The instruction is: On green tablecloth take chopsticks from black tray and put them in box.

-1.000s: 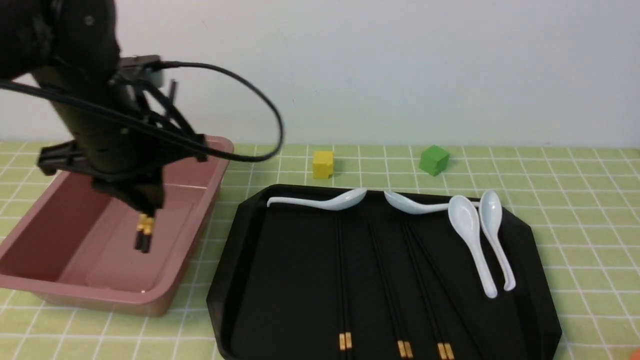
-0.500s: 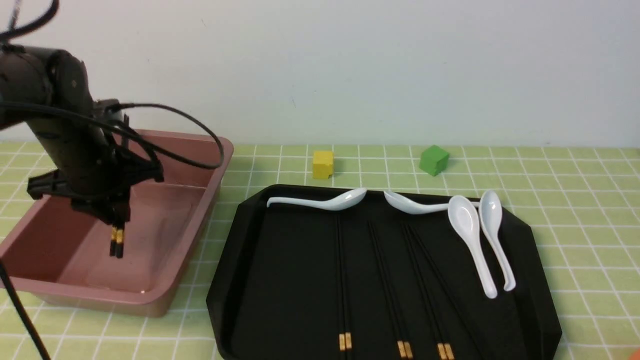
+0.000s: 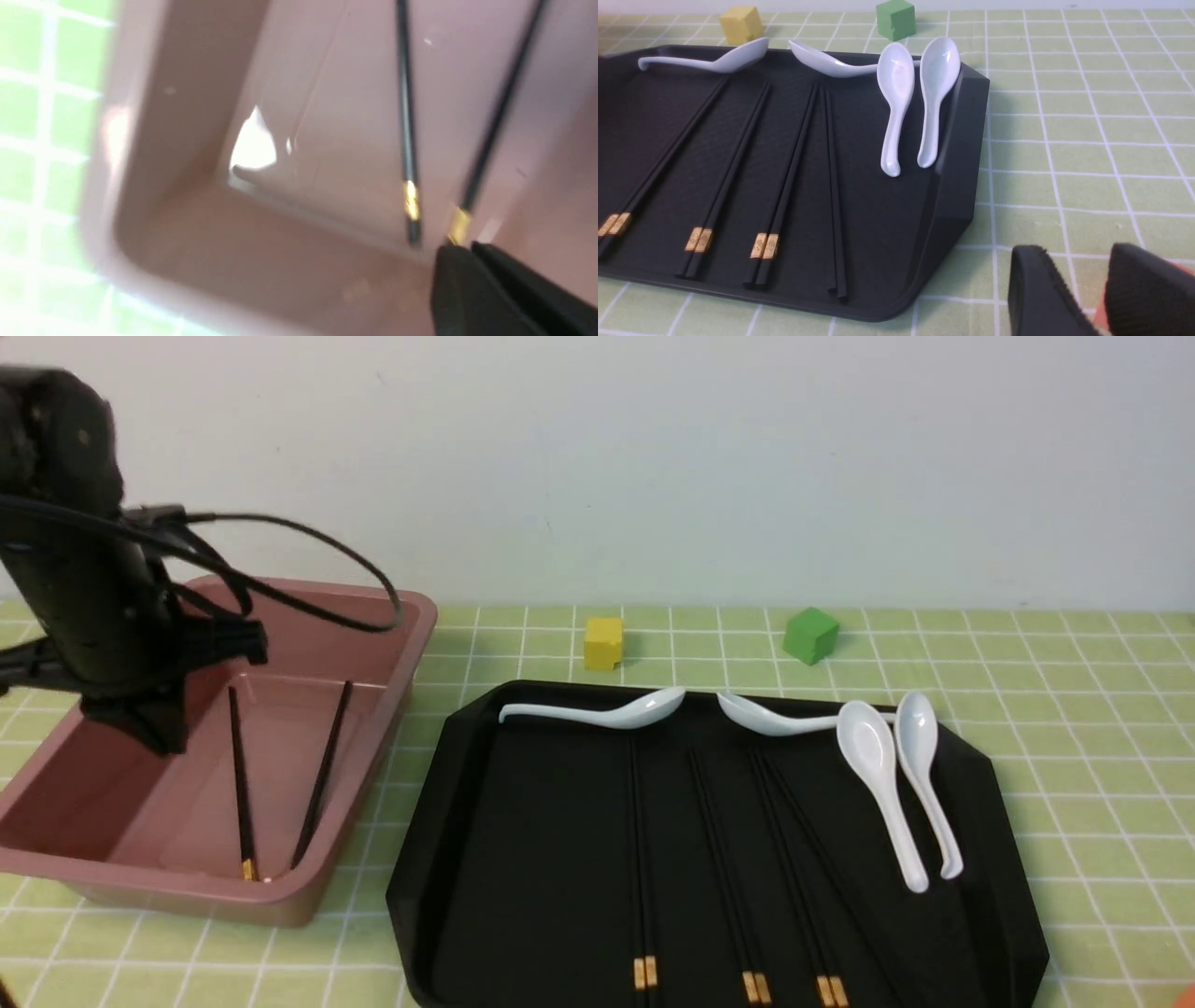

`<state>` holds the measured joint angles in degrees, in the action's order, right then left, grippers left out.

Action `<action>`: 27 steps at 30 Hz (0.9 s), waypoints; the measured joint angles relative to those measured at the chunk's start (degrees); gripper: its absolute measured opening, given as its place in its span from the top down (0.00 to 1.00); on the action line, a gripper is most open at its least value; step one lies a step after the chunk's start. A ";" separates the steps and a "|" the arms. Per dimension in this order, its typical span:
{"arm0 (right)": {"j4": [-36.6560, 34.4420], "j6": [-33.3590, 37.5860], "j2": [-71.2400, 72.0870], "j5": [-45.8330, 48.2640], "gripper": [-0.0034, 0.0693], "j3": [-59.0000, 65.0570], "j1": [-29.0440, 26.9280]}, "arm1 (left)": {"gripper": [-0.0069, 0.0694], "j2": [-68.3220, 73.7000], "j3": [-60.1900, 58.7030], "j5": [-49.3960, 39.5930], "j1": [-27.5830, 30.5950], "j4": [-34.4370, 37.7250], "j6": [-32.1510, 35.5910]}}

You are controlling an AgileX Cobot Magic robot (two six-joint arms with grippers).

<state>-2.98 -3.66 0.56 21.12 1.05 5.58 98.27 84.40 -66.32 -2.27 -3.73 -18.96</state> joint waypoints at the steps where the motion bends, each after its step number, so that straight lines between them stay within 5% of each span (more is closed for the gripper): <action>1: 0.00 0.00 0.00 0.00 0.62 0.00 0.00 | 0.93 -2.76 -0.13 -0.59 0.00 0.29 0.00; 10: 0.00 0.00 0.00 0.00 0.62 0.00 0.00 | 0.93 -32.96 -17.97 5.57 0.00 4.44 0.17; 18: 0.00 0.00 0.00 0.00 0.62 0.00 0.00 | 0.93 -69.49 -50.82 24.04 0.00 14.46 5.53; 27: 0.00 0.00 0.00 0.00 0.62 0.00 0.00 | 0.93 -87.19 -64.85 37.15 0.00 14.67 5.92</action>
<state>-2.98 -3.66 0.56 21.12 1.05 5.58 11.07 19.55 -29.16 -2.27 10.94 -13.04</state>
